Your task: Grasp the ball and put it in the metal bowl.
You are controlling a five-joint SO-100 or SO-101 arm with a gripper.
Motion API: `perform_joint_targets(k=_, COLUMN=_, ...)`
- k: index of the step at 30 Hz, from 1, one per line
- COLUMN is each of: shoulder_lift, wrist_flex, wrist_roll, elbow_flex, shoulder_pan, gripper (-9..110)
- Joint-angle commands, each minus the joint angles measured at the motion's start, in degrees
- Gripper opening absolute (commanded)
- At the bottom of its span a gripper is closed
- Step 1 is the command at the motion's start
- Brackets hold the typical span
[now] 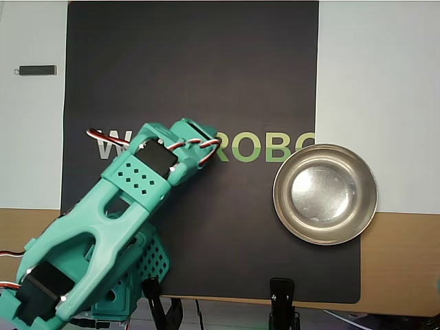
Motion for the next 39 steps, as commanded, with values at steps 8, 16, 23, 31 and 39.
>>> perform_joint_targets(k=8, shoulder_lift=0.35, wrist_flex=-0.35, wrist_roll=-0.26, elbow_flex=1.23, shoulder_pan=-0.35, gripper=62)
perform_joint_targets(k=16, shoulder_lift=0.35, wrist_flex=-0.35, wrist_roll=-0.26, elbow_flex=1.23, shoulder_pan=-0.35, gripper=62)
perform_joint_targets(k=23, shoulder_lift=0.09, wrist_flex=-0.44, wrist_roll=-0.26, elbow_flex=1.23, shoulder_pan=-0.35, gripper=62)
perform_joint_targets(k=31, shoulder_lift=-2.37, wrist_flex=-0.44, wrist_roll=-0.26, elbow_flex=0.35, shoulder_pan=-0.35, gripper=62)
perform_joint_targets(k=39, shoulder_lift=-2.64, wrist_flex=-0.44, wrist_roll=-0.26, elbow_flex=0.35, shoulder_pan=-0.44, gripper=61)
